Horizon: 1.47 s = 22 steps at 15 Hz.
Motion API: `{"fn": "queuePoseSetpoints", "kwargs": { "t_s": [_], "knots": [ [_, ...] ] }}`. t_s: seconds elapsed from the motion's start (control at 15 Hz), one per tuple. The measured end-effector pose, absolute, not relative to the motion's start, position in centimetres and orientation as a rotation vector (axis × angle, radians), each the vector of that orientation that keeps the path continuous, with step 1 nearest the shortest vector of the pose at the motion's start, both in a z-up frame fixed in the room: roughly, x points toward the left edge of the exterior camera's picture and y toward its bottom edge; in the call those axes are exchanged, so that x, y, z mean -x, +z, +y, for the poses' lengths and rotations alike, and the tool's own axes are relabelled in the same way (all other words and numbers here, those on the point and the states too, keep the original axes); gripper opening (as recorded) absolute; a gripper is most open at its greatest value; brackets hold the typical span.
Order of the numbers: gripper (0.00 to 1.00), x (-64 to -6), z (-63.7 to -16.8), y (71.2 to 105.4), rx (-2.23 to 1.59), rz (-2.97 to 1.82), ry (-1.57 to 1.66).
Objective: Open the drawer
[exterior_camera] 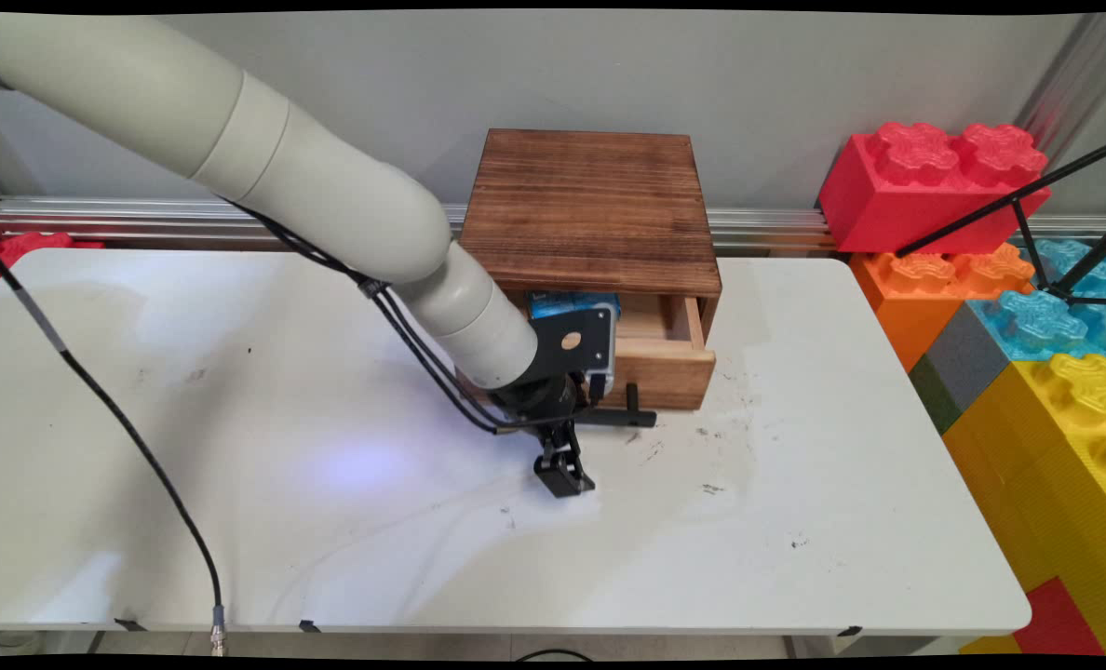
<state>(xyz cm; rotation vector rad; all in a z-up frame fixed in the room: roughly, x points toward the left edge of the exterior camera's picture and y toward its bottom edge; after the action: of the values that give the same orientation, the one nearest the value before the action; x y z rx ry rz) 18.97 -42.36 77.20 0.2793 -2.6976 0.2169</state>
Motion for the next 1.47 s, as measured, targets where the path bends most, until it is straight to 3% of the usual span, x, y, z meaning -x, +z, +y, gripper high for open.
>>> {"fn": "queuePoseSetpoints", "kwargs": {
  "t_s": [1.47],
  "knots": [
    [1.0, -17.9, -32.9, 77.5, -0.283, -2.626, 0.121]
  ]
}}
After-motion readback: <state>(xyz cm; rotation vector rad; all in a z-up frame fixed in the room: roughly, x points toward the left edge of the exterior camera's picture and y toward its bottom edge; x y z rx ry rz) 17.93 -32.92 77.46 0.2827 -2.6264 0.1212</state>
